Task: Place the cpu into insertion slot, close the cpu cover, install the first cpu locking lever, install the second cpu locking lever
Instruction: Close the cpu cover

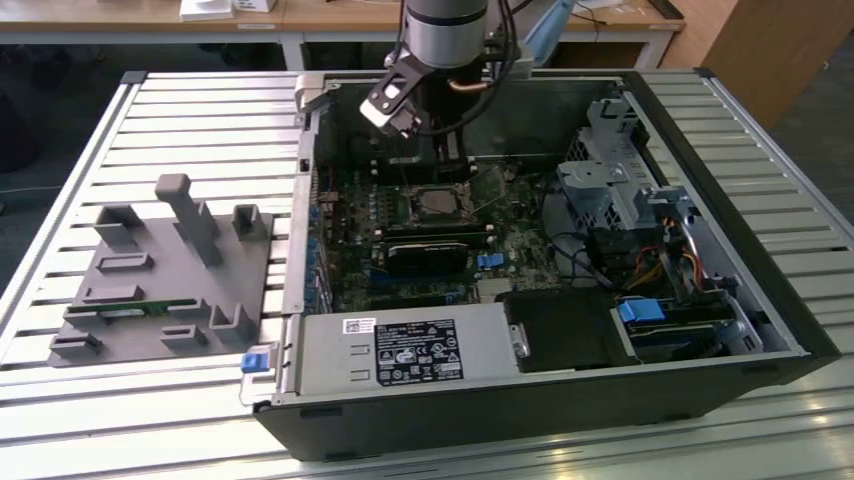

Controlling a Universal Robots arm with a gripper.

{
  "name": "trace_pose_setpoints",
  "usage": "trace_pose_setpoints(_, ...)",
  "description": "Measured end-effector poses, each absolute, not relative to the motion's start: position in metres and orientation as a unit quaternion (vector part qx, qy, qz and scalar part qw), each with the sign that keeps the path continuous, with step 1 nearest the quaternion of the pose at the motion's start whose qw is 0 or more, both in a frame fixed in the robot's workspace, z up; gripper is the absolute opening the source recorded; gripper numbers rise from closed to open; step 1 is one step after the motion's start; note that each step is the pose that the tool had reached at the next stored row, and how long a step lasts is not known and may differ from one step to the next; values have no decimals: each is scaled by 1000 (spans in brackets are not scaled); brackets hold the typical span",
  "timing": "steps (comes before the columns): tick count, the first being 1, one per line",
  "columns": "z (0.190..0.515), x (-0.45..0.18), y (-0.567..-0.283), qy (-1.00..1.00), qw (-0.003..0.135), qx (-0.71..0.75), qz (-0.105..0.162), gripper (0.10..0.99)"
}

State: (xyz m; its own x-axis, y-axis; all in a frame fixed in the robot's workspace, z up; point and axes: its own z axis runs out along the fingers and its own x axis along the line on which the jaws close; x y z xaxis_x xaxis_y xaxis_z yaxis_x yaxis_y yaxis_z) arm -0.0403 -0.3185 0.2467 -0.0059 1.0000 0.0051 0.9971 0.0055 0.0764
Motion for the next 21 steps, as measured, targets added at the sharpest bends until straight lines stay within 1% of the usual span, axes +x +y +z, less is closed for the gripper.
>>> trace_pose_setpoints(21, 259, -40, -318, 709, 25, 705, 29, 106)
